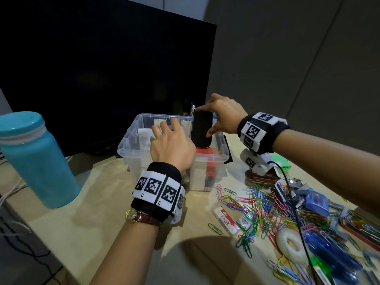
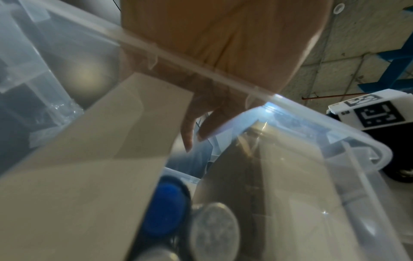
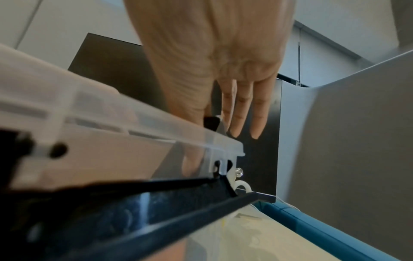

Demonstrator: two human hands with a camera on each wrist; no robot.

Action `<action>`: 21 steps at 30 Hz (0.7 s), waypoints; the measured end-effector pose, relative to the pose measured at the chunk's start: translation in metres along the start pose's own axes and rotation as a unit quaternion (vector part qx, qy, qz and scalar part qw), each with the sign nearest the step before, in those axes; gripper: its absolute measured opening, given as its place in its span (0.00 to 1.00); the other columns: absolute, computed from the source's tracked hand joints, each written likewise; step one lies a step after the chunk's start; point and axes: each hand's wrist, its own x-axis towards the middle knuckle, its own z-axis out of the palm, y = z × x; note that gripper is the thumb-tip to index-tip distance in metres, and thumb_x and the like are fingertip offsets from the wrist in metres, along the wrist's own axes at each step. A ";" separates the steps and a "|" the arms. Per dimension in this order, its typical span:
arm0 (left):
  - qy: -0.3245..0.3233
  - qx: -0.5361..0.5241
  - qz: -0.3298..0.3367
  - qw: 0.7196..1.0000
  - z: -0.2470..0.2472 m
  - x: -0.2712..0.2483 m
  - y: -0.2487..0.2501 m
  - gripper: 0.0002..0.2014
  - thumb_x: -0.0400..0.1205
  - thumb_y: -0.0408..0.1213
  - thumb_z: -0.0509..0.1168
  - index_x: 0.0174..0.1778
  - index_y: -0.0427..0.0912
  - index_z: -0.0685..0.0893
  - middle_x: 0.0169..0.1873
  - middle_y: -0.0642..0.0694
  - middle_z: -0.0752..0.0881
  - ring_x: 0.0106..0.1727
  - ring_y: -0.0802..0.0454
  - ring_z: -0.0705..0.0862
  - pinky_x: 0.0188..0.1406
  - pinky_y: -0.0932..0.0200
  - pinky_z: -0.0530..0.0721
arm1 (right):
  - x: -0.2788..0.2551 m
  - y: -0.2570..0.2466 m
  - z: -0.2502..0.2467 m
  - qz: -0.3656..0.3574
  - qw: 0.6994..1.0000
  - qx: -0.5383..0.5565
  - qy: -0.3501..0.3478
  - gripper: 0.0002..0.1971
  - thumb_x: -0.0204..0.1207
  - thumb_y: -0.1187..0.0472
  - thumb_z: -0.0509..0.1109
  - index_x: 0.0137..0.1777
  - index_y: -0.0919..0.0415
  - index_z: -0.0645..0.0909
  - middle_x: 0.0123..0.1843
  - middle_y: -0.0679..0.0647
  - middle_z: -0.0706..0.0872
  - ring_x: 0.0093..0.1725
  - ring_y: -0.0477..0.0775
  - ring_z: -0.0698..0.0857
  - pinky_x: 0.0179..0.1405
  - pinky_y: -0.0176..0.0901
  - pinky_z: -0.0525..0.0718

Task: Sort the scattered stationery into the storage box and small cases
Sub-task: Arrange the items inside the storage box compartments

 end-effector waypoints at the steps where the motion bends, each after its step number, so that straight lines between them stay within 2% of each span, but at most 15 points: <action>1: -0.003 0.001 0.000 1.000 0.000 0.000 0.000 0.24 0.83 0.41 0.57 0.75 0.39 0.64 0.71 0.35 0.71 0.71 0.37 0.67 0.62 0.44 0.74 | 0.002 -0.001 0.002 0.005 1.000 -0.003 0.001 0.39 0.61 0.50 0.85 0.73 0.50 0.76 0.61 0.53 0.78 0.59 0.57 0.80 0.44 0.47 0.76; 4: -0.013 0.002 -0.001 1.000 0.000 0.001 0.000 0.24 0.84 0.42 0.56 0.75 0.39 0.63 0.70 0.36 0.72 0.70 0.38 0.68 0.53 0.50 0.72 | 0.003 -0.004 0.001 0.009 0.999 -0.027 0.014 0.36 0.59 0.48 0.86 0.66 0.52 0.75 0.57 0.52 0.79 0.55 0.59 0.83 0.39 0.48 0.74; 7: -0.025 0.004 0.000 1.000 -0.001 0.003 0.000 0.23 0.85 0.43 0.55 0.74 0.39 0.63 0.69 0.36 0.72 0.69 0.39 0.69 0.48 0.52 0.67 | -0.003 -0.005 -0.001 0.005 0.998 -0.051 0.036 0.32 0.64 0.48 0.83 0.66 0.52 0.74 0.56 0.51 0.79 0.52 0.60 0.83 0.37 0.49 0.69; 10: -0.032 0.002 0.002 0.999 -0.002 0.003 0.000 0.23 0.85 0.43 0.55 0.74 0.38 0.64 0.70 0.37 0.72 0.70 0.39 0.68 0.49 0.51 0.67 | -0.010 -0.010 -0.002 -0.017 0.995 -0.066 0.069 0.25 0.70 0.50 0.79 0.64 0.52 0.75 0.57 0.51 0.79 0.50 0.60 0.84 0.35 0.49 0.71; 14: -0.068 0.003 0.007 0.998 -0.004 0.005 0.000 0.24 0.84 0.42 0.55 0.76 0.38 0.63 0.73 0.40 0.70 0.73 0.40 0.65 0.52 0.50 0.67 | -0.012 -0.019 -0.003 -0.041 0.992 -0.083 0.084 0.19 0.70 0.55 0.79 0.58 0.54 0.78 0.54 0.50 0.81 0.48 0.60 0.84 0.35 0.49 0.74; 17: -0.106 0.008 0.008 0.994 -0.006 0.007 0.000 0.26 0.83 0.40 0.56 0.77 0.38 0.62 0.75 0.41 0.67 0.75 0.41 0.63 0.53 0.49 0.65 | -0.004 -0.017 -0.006 -0.043 0.993 -0.083 0.073 0.18 0.69 0.54 0.79 0.56 0.54 0.80 0.53 0.49 0.82 0.49 0.60 0.84 0.36 0.47 0.72; 21: -0.117 0.006 0.006 0.993 -0.007 0.007 0.000 0.27 0.81 0.39 0.57 0.77 0.39 0.61 0.75 0.42 0.67 0.75 0.41 0.63 0.58 0.47 0.68 | 0.004 -0.008 -0.008 -0.042 0.995 -0.067 0.060 0.22 0.65 0.47 0.82 0.56 0.51 0.83 0.52 0.48 0.85 0.51 0.57 0.84 0.38 0.44 0.68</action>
